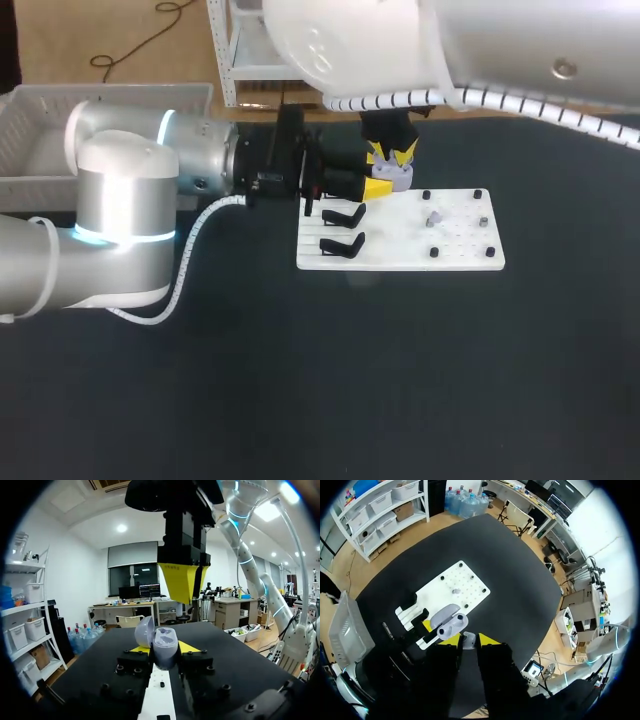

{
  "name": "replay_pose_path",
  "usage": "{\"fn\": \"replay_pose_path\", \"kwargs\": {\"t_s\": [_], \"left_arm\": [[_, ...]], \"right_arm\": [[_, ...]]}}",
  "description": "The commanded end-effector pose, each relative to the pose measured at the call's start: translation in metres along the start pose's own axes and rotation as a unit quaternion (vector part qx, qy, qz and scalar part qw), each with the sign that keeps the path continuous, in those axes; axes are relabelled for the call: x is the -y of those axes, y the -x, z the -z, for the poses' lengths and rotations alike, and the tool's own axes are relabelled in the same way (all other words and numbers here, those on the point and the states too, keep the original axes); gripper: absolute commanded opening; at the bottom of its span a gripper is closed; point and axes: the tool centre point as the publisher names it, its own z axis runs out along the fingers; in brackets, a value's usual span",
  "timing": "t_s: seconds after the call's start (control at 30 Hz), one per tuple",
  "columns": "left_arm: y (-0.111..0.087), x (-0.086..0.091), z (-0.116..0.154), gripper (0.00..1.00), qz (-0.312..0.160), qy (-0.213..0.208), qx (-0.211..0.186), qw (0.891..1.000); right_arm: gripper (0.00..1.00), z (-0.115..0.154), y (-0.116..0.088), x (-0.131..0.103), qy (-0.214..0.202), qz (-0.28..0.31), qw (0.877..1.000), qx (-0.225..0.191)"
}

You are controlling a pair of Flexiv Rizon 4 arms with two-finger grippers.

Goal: Pick up each earbud case from the left stands, insert the matching earbuds, close the lid, and place the case in the box.

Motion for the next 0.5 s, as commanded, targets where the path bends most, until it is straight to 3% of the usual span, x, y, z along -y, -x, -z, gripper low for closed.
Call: {"fn": "replay_pose_path", "kwargs": {"t_s": [0.03,0.5], "left_arm": [[-0.0004,0.0016,-0.0001,0.00,-0.001,0.003,0.001,1.000],[-0.0004,0.0016,-0.0001,0.00,-0.001,0.003,0.001,1.000]], "right_arm": [[0.00,-0.0031,0.0013,-0.0037,-0.002,0.000,1.000,-0.001],[0.00,-0.0126,0.0041,-0.0062,-0.009,0.000,1.000,-0.016]]}}
